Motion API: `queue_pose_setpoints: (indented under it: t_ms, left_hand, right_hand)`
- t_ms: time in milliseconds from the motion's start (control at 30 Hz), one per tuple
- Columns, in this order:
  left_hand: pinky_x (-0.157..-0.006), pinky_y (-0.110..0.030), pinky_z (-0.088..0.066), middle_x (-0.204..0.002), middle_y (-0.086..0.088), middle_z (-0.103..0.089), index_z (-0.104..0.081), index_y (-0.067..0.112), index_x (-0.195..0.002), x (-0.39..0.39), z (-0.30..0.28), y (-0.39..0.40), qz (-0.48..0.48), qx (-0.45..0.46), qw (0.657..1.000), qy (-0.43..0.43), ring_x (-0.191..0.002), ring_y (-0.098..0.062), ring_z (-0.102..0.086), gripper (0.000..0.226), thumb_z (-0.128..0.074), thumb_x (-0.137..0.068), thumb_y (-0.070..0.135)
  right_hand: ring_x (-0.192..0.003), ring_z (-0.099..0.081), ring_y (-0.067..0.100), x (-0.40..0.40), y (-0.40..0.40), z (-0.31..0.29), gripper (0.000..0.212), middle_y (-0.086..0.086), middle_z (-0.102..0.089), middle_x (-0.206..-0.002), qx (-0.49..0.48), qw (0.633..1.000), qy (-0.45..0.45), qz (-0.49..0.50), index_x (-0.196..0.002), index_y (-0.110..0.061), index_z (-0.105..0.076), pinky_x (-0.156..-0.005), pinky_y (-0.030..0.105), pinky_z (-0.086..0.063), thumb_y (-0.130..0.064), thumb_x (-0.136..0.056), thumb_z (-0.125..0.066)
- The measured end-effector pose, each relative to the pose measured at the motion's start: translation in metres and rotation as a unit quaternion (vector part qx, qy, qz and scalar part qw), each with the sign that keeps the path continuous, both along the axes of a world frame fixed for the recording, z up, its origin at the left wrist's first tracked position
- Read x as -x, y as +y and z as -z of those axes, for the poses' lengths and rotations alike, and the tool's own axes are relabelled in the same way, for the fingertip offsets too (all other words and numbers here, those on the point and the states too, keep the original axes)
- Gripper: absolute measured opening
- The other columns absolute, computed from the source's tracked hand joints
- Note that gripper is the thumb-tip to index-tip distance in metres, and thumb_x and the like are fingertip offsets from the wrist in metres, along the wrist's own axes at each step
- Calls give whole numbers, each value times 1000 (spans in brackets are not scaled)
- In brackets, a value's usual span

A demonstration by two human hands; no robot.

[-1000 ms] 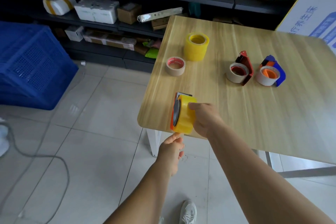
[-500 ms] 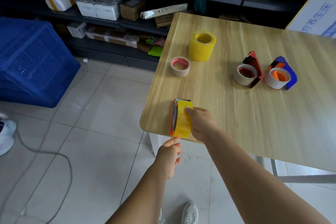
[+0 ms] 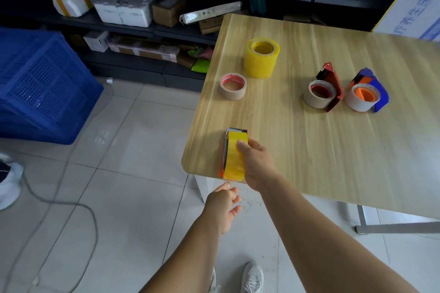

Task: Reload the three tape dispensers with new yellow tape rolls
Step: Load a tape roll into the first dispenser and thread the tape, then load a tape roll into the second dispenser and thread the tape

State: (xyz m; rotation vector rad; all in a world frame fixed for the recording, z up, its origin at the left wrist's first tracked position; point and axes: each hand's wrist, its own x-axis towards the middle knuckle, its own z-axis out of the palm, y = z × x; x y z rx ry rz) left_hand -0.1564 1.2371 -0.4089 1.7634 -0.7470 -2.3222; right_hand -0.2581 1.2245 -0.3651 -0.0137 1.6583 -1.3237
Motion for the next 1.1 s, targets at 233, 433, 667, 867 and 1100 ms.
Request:
queue_pose_setpoints:
  t_ms: [233,433,667,867,1100]
  left_hand:
    - [-73,-27,-48,-125,2,-51,-42,36,-133,-8,-21,5,43,221,971,-81,-99,-17,-57,50,-61,-87,29]
    - [-57,-14,-40,-93,5,-64,-66,24,-114,1,-40,-1,53,377,922,-76,-80,-9,-57,24,-53,-95,30]
    - [-71,-25,-36,-90,0,-62,-68,19,-111,2,-42,-9,86,363,921,-116,-84,-19,-53,25,-50,-97,30]
    - [-66,-26,-37,-86,0,-60,-67,16,-108,1,-48,-15,131,380,907,-124,-82,-22,-54,25,-48,-97,27]
    - [-101,-36,-43,-138,-4,-52,-42,21,-141,25,-60,-29,161,450,868,-136,-124,-24,-51,49,-53,-94,27]
  right_hand:
    - [-100,-65,28,-1,6,0,42,8,-66,-114,-4,1000,26,9,-124,-15,-56,-88,47,-55,-28,-87,-69]
    - [-96,-70,30,0,12,0,41,9,-72,-105,-23,999,41,3,-120,-21,-64,-84,46,-58,-28,-81,-75]
    - [-86,-70,27,0,11,-3,44,11,-73,-103,-43,996,72,-6,-120,-21,-66,-82,42,-58,-32,-79,-76]
    - [-88,-70,26,-2,8,-5,40,7,-72,-102,-45,995,94,-6,-121,-19,-66,-84,43,-58,-30,-83,-73]
    - [-109,-58,24,19,8,-25,52,4,-61,-125,-26,989,137,-48,-140,-15,-48,-84,29,-41,-37,-93,-59]
